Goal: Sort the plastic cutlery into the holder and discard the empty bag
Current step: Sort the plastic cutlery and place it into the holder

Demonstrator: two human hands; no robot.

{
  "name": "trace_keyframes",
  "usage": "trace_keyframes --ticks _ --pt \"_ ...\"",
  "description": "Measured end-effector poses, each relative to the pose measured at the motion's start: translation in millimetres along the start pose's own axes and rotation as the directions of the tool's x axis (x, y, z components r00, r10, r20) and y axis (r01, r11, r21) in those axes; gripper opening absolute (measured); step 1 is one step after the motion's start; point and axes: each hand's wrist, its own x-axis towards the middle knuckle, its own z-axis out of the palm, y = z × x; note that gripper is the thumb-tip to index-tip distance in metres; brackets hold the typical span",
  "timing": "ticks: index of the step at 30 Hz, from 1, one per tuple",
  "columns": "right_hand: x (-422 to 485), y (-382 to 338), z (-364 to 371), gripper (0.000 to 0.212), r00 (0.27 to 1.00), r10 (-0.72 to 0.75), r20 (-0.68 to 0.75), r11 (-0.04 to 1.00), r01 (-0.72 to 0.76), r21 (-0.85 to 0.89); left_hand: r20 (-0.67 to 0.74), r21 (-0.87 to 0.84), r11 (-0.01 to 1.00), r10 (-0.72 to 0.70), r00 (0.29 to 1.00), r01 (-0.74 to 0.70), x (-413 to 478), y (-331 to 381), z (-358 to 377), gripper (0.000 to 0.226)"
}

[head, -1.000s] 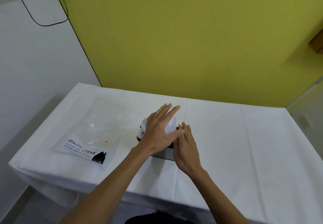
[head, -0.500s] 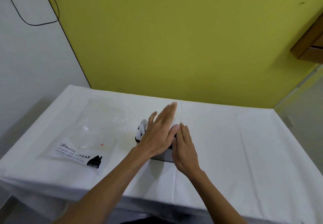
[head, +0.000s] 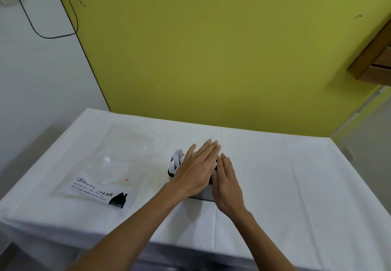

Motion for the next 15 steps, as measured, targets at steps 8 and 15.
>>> trace_keyframes --ticks 8,15 --pt "4 15 8 0.068 0.994 -0.104 0.024 0.977 0.106 -0.184 -0.097 0.043 0.998 -0.038 0.995 0.042 -3 6 -7 0.06" --pt "4 7 -6 0.053 0.968 -0.247 0.043 0.942 0.25 -0.226 -0.008 0.041 0.988 -0.146 0.989 0.146 -5 9 -6 0.064"
